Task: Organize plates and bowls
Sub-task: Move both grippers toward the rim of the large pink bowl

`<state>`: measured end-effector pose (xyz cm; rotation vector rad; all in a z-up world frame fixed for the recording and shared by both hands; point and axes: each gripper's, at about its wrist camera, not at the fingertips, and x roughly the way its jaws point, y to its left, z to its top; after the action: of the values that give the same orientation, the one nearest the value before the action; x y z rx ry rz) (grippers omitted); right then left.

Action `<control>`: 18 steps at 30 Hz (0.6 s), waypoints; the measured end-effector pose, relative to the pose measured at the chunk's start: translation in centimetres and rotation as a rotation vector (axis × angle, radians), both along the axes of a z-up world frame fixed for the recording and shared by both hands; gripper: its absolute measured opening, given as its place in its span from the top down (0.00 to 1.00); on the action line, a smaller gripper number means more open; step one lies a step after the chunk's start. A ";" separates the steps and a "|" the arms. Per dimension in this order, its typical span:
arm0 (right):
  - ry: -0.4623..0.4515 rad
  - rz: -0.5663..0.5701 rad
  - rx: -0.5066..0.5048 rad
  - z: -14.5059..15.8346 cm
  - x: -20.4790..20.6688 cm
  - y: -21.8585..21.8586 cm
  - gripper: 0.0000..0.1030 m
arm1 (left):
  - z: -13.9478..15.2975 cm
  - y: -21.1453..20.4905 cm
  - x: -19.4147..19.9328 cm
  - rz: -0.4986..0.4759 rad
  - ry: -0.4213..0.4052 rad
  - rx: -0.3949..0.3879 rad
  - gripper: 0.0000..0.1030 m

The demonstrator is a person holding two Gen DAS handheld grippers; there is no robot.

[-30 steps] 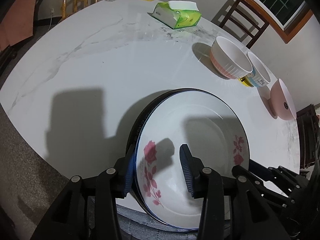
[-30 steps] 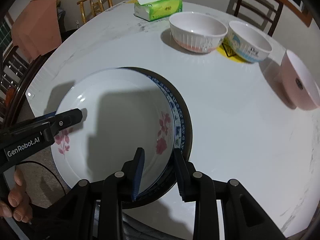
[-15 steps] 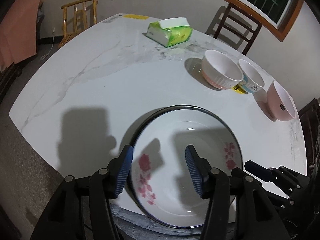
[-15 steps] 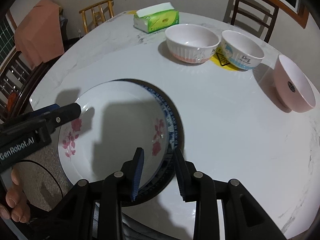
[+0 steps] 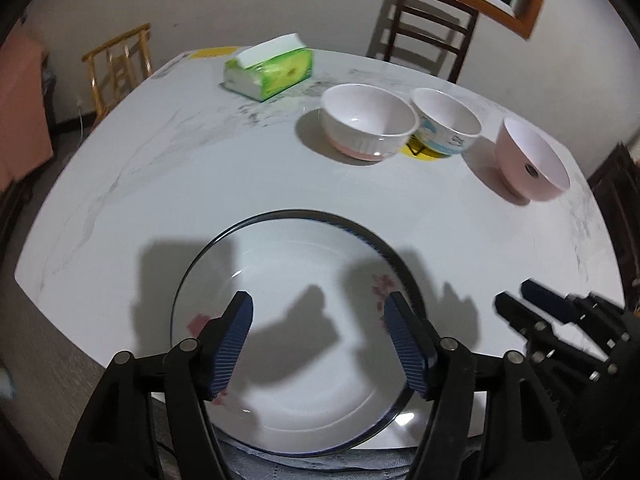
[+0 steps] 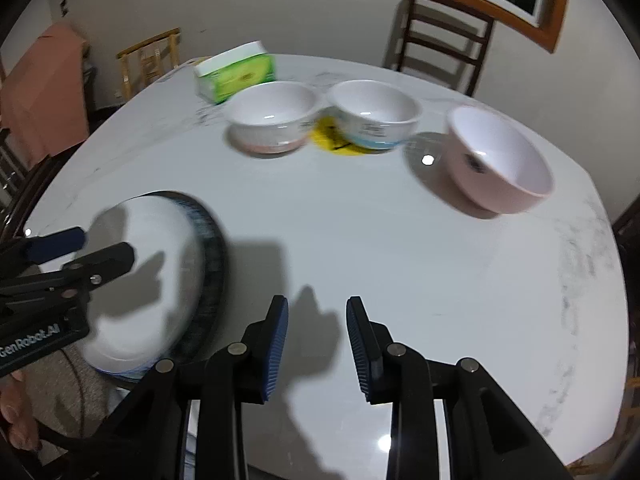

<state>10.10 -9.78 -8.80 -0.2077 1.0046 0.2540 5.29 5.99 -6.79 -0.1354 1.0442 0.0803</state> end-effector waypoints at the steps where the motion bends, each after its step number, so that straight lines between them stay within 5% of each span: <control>1: -0.004 -0.010 0.002 0.0 0.2 -0.6 0.70 | 0.1 -0.5 0.2 -0.006 -0.003 0.010 0.35; 18: -0.032 -0.127 -0.054 -0.4 3.2 -11.0 0.70 | 1.1 -10.6 4.9 -0.158 -0.038 0.084 0.27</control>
<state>13.31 -20.76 -9.21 -0.1952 0.9894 0.1077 10.20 -4.57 -5.66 0.0216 1.0084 -0.0214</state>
